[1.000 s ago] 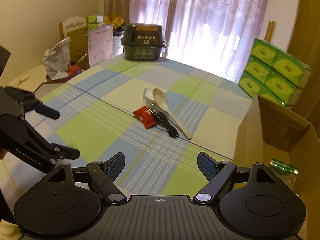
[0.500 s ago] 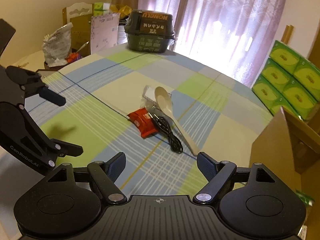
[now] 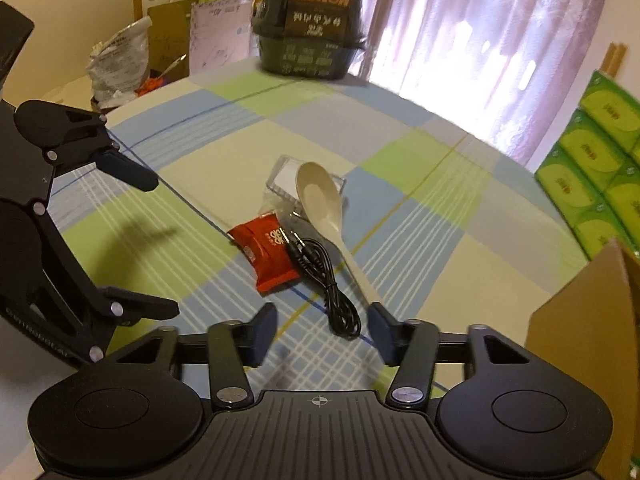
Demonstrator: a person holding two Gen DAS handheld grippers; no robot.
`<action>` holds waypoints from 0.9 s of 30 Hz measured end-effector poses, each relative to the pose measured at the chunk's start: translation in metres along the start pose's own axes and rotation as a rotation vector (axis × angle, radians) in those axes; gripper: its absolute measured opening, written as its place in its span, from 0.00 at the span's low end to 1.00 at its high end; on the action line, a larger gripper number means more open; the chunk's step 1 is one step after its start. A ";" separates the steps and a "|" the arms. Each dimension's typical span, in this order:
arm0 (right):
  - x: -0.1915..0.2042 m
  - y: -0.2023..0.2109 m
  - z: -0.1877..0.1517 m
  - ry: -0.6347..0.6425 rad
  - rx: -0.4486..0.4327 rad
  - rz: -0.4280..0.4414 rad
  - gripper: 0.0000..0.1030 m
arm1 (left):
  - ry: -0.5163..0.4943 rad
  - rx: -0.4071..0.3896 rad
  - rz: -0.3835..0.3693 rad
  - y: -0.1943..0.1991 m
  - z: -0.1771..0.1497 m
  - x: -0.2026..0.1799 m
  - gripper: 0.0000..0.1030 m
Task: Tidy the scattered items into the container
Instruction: 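Grasp red candy packet with left gripper while right gripper grasps black cable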
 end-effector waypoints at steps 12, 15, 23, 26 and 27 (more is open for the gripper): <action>-0.011 -0.031 0.001 0.047 0.012 0.049 0.51 | 0.006 -0.006 -0.022 -0.026 0.017 -0.003 0.94; -0.012 -0.036 0.000 0.048 0.012 0.057 0.42 | 0.001 -0.017 -0.033 -0.030 0.019 -0.002 0.94; -0.014 -0.048 -0.002 0.059 0.020 0.062 0.41 | -0.016 -0.037 -0.053 -0.042 0.021 -0.001 0.94; -0.015 -0.050 -0.003 0.061 0.013 0.066 0.41 | -0.001 -0.038 -0.060 -0.046 0.024 0.000 0.94; -0.015 -0.050 -0.003 0.058 0.012 0.066 0.30 | 0.002 -0.038 -0.062 -0.048 0.024 0.000 0.94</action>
Point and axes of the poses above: each gripper's, at about its wrist camera, not at the fingertips, and y roughly against the way its jaws point, x to its left, z to its top, the point moved 1 cm from there along -y, roughly the way its jaws point, and after that the axes turned 13 degrees about y, right-handed, at the moved point
